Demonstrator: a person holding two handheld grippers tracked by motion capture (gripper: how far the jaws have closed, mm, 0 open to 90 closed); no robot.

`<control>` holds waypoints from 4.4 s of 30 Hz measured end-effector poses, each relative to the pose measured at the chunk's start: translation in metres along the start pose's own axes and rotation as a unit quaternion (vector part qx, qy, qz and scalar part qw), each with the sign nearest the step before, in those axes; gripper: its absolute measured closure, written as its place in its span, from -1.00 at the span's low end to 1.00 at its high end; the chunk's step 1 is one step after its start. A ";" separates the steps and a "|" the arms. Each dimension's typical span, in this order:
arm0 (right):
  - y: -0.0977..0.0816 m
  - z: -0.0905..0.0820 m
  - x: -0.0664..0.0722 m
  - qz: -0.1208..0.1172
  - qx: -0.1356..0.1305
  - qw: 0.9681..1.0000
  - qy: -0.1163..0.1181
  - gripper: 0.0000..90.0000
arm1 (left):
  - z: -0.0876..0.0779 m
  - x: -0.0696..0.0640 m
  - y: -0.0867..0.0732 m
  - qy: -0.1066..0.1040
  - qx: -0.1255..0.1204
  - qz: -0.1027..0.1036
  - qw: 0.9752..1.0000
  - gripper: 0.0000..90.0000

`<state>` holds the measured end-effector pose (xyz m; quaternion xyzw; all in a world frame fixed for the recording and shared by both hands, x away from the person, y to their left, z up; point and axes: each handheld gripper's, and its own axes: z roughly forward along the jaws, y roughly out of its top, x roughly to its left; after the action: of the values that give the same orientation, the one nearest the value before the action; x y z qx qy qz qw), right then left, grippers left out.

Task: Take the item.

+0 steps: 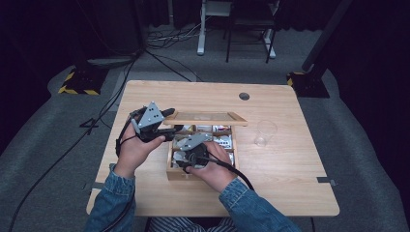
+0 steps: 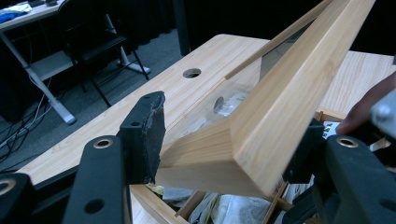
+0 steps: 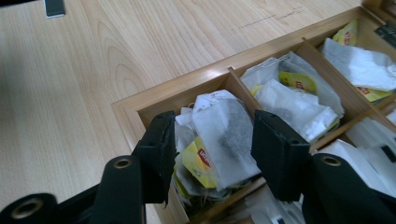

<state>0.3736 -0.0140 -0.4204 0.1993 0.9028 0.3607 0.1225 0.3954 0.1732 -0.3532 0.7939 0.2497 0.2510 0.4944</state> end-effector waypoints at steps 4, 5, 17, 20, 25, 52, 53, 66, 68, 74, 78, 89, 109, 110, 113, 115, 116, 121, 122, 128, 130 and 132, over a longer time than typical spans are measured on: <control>0.001 0.008 0.002 -0.013 0.006 1.000 -0.002 0.14 | 0.000 0.000 0.000 0.000 -0.001 0.000 1.000 -0.06; 0.001 0.009 0.001 -0.015 0.007 1.000 -0.003 0.14 | 0.000 0.000 0.000 0.002 -0.001 0.000 1.000 -0.06; 0.002 0.013 -0.001 -0.033 0.022 0.999 -0.022 0.42 | 0.000 0.000 0.000 0.001 -0.001 -0.002 1.000 -0.06; 0.002 0.011 -0.003 -0.038 0.018 0.999 -0.024 0.49 | 0.000 0.000 0.000 0.001 -0.001 -0.002 1.000 -0.06; 0.003 0.008 -0.004 -0.035 0.009 0.999 -0.032 0.54 | 0.000 0.000 0.000 0.000 -0.001 -0.002 1.000 -0.06; 0.006 -0.019 -0.002 -0.036 -0.030 0.998 -0.046 1.00 | 0.004 -0.001 0.000 -0.006 -0.001 -0.003 1.000 -0.06; 0.006 -0.022 -0.002 -0.035 -0.035 0.998 -0.046 1.00 | 0.004 -0.001 0.000 -0.006 0.000 -0.002 1.000 -0.06; 0.001 -0.066 -0.001 -0.010 -0.100 0.993 -0.056 1.00 | 0.005 -0.001 0.000 -0.007 0.001 -0.002 1.000 -0.06; -0.002 -0.074 -0.001 -0.005 -0.109 0.992 -0.058 1.00 | 0.005 -0.001 0.000 -0.007 0.000 -0.003 1.000 -0.06; -0.008 -0.090 -0.004 0.006 -0.124 0.990 -0.069 1.00 | 0.007 -0.001 0.000 -0.007 0.003 -0.002 1.000 -0.06; -0.015 -0.103 -0.008 0.017 -0.132 0.988 -0.077 1.00 | 0.008 -0.002 0.000 -0.008 0.004 -0.001 1.000 -0.06; -0.037 -0.138 -0.026 0.055 -0.145 0.982 -0.110 1.00 | 0.008 0.000 0.000 -0.010 0.001 -0.004 1.000 -0.06; -0.063 -0.173 -0.046 0.085 -0.139 0.974 -0.154 1.00 | 0.010 0.000 -0.002 -0.014 0.003 -0.008 1.000 -0.06; -0.065 -0.175 -0.047 0.086 -0.138 0.974 -0.157 1.00 | 0.010 0.000 -0.002 -0.014 0.003 -0.008 1.000 -0.07; -0.068 -0.179 -0.049 0.090 -0.138 0.973 -0.163 1.00 | 0.010 0.000 -0.001 -0.013 0.003 -0.008 1.000 -0.08; -0.070 -0.182 -0.051 0.093 -0.139 0.972 -0.166 1.00 | 0.010 0.000 -0.001 -0.013 0.004 -0.008 1.000 -0.08; -0.072 -0.183 -0.051 0.094 -0.141 0.971 -0.169 1.00 | 0.010 0.000 -0.001 -0.013 0.004 -0.008 1.000 -0.08; -0.079 -0.188 -0.054 0.106 -0.142 0.968 -0.178 1.00 | 0.012 0.000 0.000 -0.016 0.002 -0.007 1.000 -0.09; -0.080 -0.189 -0.055 0.108 -0.142 0.967 -0.180 1.00 | 0.012 0.000 0.000 -0.016 0.002 -0.008 1.000 -0.09; -0.085 -0.197 -0.060 0.117 -0.144 0.964 -0.192 1.00 | 0.012 0.000 0.001 -0.017 0.002 -0.006 1.000 -0.09; -0.089 -0.202 -0.065 0.126 -0.148 0.961 -0.199 1.00 | 0.012 0.000 0.001 -0.016 0.002 -0.007 1.000 -0.09; -0.091 -0.204 -0.069 0.130 -0.150 0.959 -0.204 1.00 | 0.012 -0.001 0.000 -0.016 0.002 -0.007 1.000 -0.09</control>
<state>0.3355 -0.2282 -0.3340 0.3636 0.7605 0.4565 0.2846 0.4028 0.1648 -0.3577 0.7971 0.2475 0.2345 0.4984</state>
